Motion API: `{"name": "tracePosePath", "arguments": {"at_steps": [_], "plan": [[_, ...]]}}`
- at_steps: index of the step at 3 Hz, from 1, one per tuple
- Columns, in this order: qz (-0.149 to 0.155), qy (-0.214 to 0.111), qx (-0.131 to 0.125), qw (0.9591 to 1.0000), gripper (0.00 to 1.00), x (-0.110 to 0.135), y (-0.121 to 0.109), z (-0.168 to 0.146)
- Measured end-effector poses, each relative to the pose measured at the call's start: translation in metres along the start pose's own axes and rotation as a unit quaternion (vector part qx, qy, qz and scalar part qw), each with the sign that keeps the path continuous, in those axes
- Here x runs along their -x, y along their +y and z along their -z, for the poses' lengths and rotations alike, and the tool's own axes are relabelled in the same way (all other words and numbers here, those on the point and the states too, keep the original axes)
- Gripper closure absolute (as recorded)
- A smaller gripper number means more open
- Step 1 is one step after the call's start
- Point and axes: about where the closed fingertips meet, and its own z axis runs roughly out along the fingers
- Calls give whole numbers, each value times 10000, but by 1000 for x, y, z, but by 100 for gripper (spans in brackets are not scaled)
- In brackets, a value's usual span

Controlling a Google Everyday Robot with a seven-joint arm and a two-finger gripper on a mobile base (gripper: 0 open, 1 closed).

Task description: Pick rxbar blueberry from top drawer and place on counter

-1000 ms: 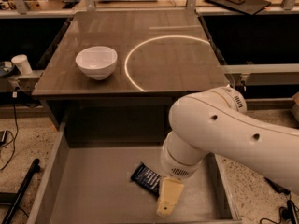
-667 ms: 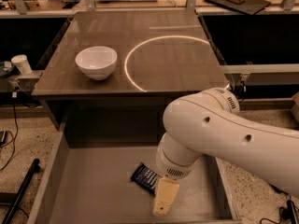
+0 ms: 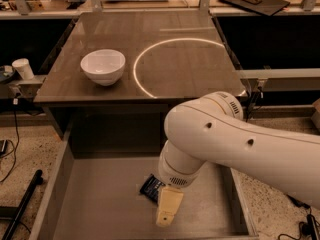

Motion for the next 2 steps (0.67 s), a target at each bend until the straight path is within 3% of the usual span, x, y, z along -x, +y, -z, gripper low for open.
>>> {"name": "tracePosePath", "arguments": {"at_steps": [2], "plan": [[48,17,98,9999,0,9,-12,-13]]}}
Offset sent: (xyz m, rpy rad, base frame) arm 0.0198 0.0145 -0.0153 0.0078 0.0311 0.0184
